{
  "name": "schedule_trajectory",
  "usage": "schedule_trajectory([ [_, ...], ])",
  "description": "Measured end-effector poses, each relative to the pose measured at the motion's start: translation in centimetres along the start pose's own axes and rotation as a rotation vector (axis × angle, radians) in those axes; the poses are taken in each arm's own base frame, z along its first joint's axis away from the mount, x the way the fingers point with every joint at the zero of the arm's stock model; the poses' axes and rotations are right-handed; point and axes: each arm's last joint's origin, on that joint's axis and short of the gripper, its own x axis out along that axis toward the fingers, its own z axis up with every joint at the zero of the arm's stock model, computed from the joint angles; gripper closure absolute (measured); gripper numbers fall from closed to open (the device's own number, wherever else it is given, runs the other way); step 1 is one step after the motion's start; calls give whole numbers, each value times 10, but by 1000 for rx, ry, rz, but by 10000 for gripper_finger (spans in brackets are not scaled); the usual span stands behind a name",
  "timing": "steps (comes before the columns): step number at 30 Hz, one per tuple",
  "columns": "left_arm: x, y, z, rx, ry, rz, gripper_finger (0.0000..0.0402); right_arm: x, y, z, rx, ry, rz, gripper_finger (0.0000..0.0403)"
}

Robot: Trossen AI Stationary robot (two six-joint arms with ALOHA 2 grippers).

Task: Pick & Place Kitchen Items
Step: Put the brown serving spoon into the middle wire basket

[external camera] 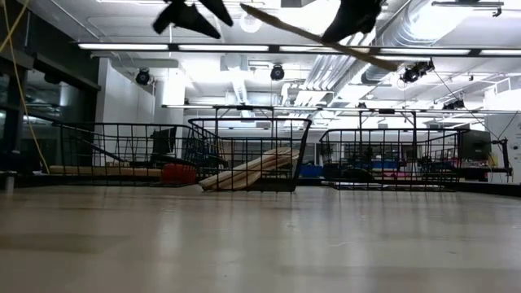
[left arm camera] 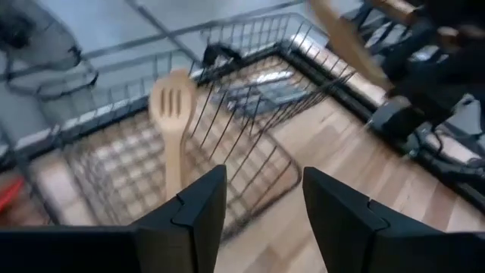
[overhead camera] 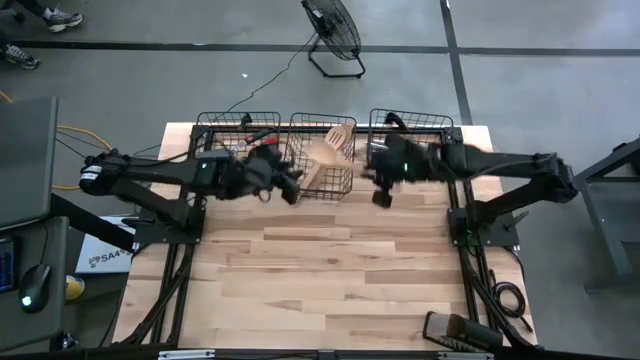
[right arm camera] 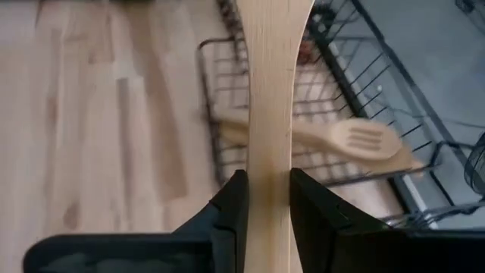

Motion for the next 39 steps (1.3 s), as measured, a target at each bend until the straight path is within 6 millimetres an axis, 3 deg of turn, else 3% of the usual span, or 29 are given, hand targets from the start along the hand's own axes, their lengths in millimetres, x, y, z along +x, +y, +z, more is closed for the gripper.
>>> schedule_trajectory([
  [10, 54, 34, 38, 96, -34, -131, 229, 5, -74, 13, 79, -168, 85, 337],
  [20, 116, 100, 73, 199, -85, -470, 229, 23, -131, 7, 203, -198, 78, 337],
  [30, 157, 155, 84, 234, -134, -770, 230, 52, -151, 10, 282, -263, 131, 337],
  [39, 167, 160, 89, 231, -241, -784, 229, 71, -153, 23, 285, -388, 168, 337],
])
